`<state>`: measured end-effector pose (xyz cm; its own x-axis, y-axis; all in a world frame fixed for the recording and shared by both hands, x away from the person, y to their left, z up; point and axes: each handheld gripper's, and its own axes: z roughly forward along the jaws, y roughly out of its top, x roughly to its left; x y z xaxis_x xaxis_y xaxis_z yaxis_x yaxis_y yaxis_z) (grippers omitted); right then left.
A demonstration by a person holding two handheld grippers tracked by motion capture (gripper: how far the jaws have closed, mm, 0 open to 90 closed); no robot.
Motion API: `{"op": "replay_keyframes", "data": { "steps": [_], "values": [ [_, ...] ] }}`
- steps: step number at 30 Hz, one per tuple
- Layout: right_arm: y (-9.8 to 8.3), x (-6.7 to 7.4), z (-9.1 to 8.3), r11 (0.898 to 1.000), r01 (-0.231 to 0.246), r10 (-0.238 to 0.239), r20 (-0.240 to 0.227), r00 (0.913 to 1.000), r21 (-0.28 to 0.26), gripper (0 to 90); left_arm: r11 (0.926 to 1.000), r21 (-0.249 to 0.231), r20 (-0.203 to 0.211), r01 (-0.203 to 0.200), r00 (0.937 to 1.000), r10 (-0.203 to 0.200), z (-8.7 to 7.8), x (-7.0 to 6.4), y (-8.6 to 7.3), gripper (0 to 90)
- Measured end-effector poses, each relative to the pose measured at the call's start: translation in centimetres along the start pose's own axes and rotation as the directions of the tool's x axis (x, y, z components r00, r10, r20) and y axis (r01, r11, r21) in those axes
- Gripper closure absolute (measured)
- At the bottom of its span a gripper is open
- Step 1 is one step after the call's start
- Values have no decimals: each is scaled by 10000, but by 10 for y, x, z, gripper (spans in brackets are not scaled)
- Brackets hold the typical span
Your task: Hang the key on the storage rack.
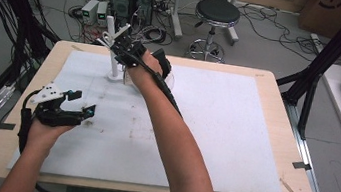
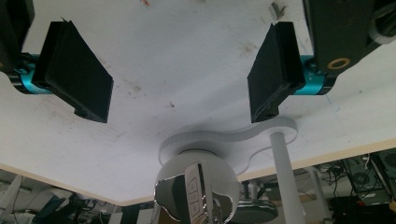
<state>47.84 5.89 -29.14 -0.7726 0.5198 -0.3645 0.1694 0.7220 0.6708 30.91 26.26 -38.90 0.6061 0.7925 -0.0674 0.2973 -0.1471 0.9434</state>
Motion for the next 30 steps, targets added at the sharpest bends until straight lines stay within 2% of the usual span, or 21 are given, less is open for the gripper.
{"op": "replay_keyframes", "data": {
  "steps": [4, 6, 8, 10, 11, 16, 22, 27, 30],
  "values": [
    [-2, -1, 5, 9997, -129, 128, 85, 9999, 221, 818, 10000, -7, 46, -10, 10000, 10, 1, -1, 0, 223],
    [-3, 0, 7, 9995, -4, -8, 391, 9992, 316, 716, 10000, -13, 28, -14, 10000, 14, 1, -1, 0, 224],
    [-4, 0, 6, 9995, -176, 168, 313, 9994, 250, 615, 10000, 1, 9, -24, 10000, 24, 1, 0, 0, 223],
    [-6, -1, 3, 9997, -246, 244, 175, 9995, 82, 570, 10000, 51, 12, -55, 10000, 55, 2, 0, 0, 223],
    [-8, -1, 0, 9999, -113, 112, 129, 9999, 13, 541, 9999, 91, 23, -109, 9999, 108, 2, 0, 0, 223],
    [-22, -3, -13, 9992, -285, 287, 63, 9996, -295, 507, 9997, 154, 11, -164, 9999, 164, 5, -2, 0, 223],
    [-44, -17, -42, 9948, -709, 708, -51, 9975, -731, 474, 9994, 214, 116, -285, 9995, 283, 9, -6, 1, 224],
    [-71, -29, -78, 9865, -957, 947, -140, 9954, -1325, 444, 9992, 251, 188, -308, 9994, 304, 13, -9, 1, 224],
    [-89, -35, -97, 9856, -1075, 1069, -120, 9942, -1306, 418, 9990, 315, 202, -324, 9993, 317, 14, -9, 0, 223]
  ]
}}
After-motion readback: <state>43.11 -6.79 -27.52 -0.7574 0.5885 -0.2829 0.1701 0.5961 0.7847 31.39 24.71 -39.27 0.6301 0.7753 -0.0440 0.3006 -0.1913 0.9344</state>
